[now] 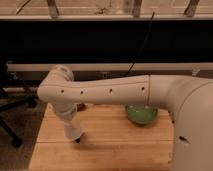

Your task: Place the ceramic cup over the eraser

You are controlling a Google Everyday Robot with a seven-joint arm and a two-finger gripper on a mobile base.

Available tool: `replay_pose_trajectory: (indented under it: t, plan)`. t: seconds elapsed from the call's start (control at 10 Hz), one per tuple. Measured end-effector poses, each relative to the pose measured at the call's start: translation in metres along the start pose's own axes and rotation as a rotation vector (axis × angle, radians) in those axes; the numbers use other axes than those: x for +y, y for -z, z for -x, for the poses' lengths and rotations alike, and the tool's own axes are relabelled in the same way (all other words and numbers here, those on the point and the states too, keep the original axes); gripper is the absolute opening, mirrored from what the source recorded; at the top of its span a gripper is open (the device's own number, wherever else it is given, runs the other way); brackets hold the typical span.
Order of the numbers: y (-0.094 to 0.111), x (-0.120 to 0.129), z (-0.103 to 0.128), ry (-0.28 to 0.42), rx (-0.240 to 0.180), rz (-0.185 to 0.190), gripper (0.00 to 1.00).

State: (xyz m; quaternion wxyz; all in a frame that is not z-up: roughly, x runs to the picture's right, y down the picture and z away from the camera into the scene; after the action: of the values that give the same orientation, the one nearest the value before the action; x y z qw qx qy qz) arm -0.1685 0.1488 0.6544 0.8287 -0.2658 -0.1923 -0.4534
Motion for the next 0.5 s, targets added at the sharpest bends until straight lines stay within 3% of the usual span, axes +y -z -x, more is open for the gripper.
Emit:
replay_pose_trajectory:
  t: [0.5]
  plan:
    - [-0.030,-0.003,-0.002,-0.002,0.014,0.008,0.74]
